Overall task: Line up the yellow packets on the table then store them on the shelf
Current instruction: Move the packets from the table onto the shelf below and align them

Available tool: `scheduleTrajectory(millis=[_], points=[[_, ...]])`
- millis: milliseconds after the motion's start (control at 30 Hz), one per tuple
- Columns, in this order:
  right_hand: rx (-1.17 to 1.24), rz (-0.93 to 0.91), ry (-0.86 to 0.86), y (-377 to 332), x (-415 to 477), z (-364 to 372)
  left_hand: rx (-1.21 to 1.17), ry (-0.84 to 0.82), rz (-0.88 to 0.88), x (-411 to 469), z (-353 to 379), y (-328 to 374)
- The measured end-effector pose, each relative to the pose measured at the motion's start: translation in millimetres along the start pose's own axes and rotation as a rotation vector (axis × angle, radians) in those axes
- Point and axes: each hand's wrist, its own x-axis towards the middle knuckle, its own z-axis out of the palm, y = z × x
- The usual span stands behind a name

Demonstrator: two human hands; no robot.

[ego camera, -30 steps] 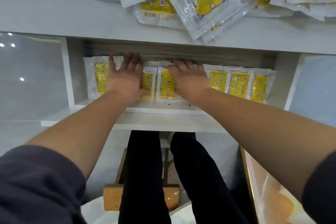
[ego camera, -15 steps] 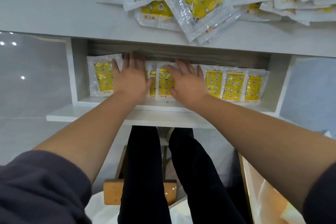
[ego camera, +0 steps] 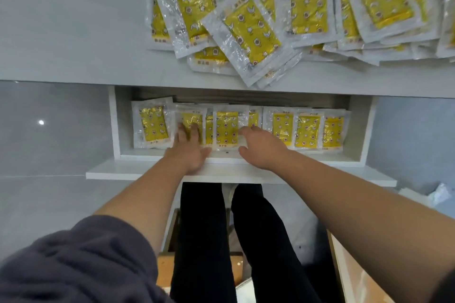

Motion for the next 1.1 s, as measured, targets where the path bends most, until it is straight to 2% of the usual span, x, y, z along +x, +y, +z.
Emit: scheduleTrajectory(millis=[267, 367, 400, 467, 533, 700, 767, 933, 1100], points=[[0.021, 0.023, -0.065, 6, 10, 15, 0.119, -0.046, -0.023, 1, 17, 40], [0.013, 0.02, -0.051, 10, 10, 18, 0.145, 0.047, -0.125, 3, 10, 39], [-0.029, 0.002, -0.008, 11, 11, 18, 0.195, 0.104, -0.101, 3, 7, 36], [-0.146, -0.053, 0.12, 9, 15, 19, 0.32, 0.181, 0.084, 6, 4, 26], [-0.232, -0.11, 0.18, 5, 21, 19, 0.436, 0.177, 0.214, 13, 2, 13], [-0.407, -0.194, 0.002, 0, 42, 22, 0.595, 0.23, 0.136, 28, -9, -17], [-0.406, -0.181, 0.038, -3, 44, 24, 0.6, 0.273, 0.166, 31, -12, -21], [-0.432, -0.085, 0.257, 0, 58, 27, 0.647, 0.374, 0.115, 46, -12, -27], [-0.422, 0.014, 0.253, 1, 65, 39, 0.601, 0.422, 0.06, 55, -5, -25]])
